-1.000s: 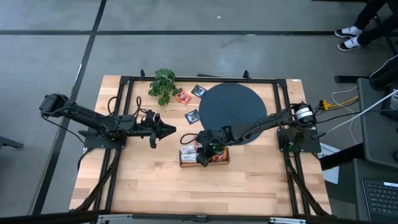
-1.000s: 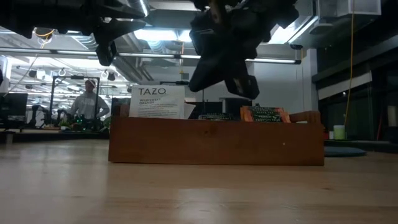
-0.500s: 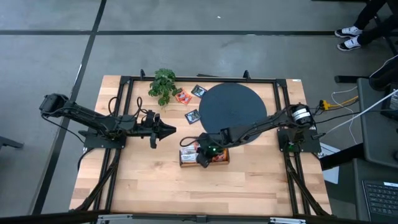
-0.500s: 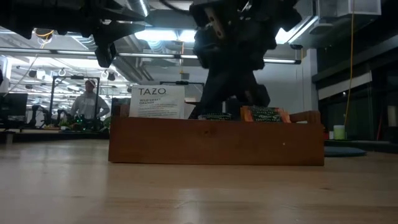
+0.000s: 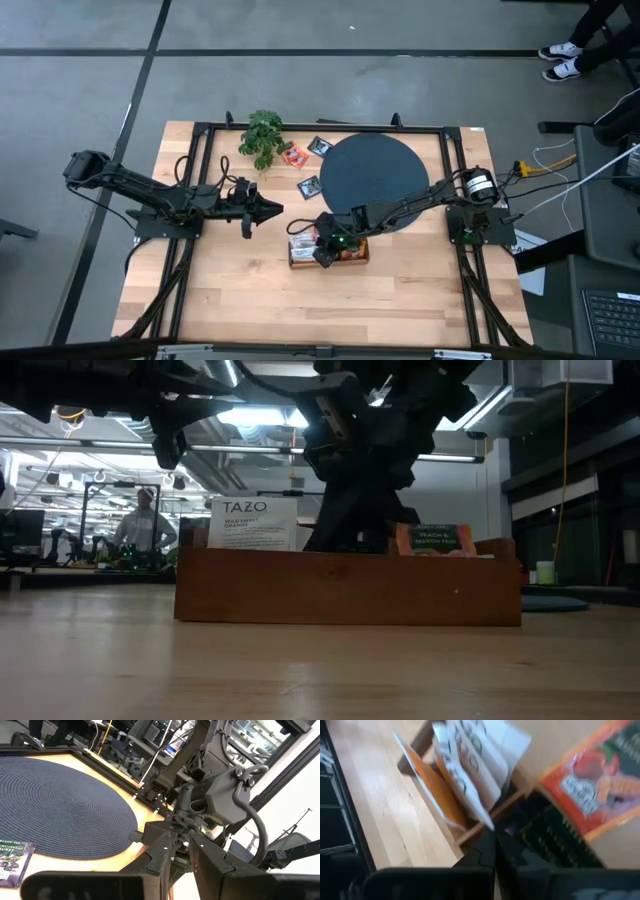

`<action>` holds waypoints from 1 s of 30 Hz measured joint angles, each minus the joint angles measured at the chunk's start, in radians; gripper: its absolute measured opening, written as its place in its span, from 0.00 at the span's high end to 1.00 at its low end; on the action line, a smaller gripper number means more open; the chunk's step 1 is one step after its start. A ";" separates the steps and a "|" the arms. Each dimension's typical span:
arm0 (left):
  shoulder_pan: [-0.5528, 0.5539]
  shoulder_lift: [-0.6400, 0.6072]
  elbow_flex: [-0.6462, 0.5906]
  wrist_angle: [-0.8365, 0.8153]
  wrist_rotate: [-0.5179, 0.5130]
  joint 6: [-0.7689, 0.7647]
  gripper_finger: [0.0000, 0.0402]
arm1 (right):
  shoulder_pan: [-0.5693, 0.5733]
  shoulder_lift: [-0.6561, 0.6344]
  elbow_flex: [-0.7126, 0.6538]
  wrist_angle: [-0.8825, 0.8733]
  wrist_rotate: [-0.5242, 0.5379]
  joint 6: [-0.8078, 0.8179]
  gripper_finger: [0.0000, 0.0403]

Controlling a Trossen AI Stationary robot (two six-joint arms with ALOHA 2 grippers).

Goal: Pick & Place Tea
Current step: Adjust the white tea bags in the wooden organizer, then put the bottom purple tea bag into the middle section of the wooden organizer

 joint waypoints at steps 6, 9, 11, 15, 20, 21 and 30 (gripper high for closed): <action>0.000 0.000 0.000 0.000 0.000 0.000 0.83 | -0.012 0.001 0.031 0.024 0.024 -0.019 1.00; 0.000 0.000 0.000 0.000 0.000 0.000 0.83 | -0.021 0.001 0.039 0.050 0.020 -0.019 0.99; 0.000 0.000 0.000 0.000 0.000 0.000 0.83 | -0.028 0.001 0.050 0.074 0.004 -0.020 0.99; 0.000 0.000 0.000 0.000 0.000 0.000 0.83 | -0.035 0.000 0.069 0.079 -0.012 -0.021 0.99; 0.000 0.000 0.000 0.000 0.007 0.000 0.83 | -0.037 0.000 0.073 0.045 -0.046 -0.019 0.99; 0.000 0.000 0.000 0.000 0.010 0.000 0.83 | -0.037 0.000 0.073 0.033 -0.052 -0.019 0.99; 0.000 0.000 0.000 0.000 0.027 0.000 0.83 | -0.037 0.000 0.073 -0.004 -0.063 -0.023 0.99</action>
